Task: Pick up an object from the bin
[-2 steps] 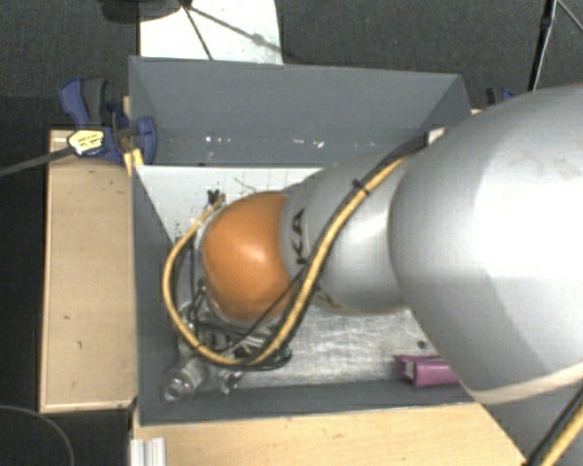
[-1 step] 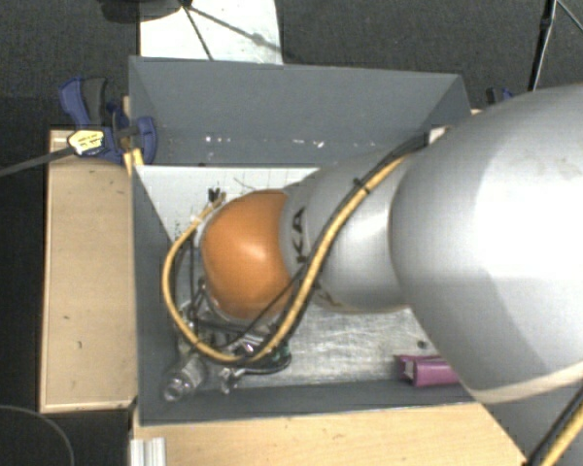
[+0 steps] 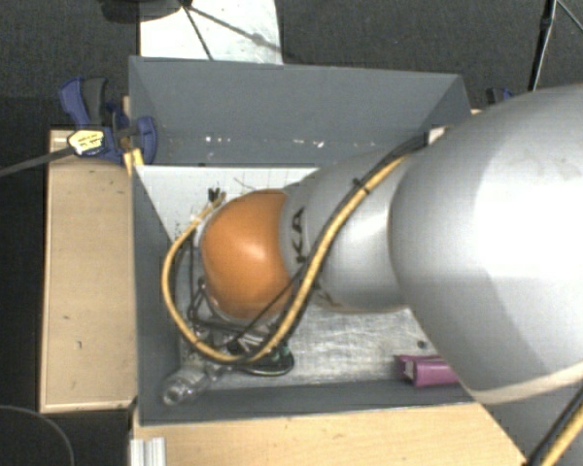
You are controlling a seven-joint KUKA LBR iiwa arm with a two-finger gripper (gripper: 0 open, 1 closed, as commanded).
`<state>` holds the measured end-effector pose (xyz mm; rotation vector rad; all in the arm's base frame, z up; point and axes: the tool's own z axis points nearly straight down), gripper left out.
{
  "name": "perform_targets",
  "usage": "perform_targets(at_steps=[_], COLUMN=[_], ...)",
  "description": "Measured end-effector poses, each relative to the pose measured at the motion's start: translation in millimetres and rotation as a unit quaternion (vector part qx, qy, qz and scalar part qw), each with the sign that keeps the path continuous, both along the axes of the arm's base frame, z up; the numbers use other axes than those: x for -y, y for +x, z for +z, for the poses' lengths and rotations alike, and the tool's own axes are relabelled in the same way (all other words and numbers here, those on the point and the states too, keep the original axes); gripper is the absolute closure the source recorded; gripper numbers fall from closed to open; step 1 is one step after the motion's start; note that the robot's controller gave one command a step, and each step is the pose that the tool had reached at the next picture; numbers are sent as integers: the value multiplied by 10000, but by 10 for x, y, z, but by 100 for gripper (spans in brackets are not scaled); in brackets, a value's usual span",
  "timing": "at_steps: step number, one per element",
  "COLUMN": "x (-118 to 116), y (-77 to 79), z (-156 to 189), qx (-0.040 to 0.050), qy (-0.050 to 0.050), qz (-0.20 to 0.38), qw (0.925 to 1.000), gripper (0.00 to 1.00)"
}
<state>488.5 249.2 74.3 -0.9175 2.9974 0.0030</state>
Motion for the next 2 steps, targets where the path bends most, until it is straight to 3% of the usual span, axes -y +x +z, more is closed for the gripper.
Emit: perform_targets(at_steps=[1,2], x=[-9,-15], y=[23,33], z=[1009,1135], qx=[15,-6], qy=[5,-4], qz=[-50,-80], qw=[10000,10000], gripper=[100,100])
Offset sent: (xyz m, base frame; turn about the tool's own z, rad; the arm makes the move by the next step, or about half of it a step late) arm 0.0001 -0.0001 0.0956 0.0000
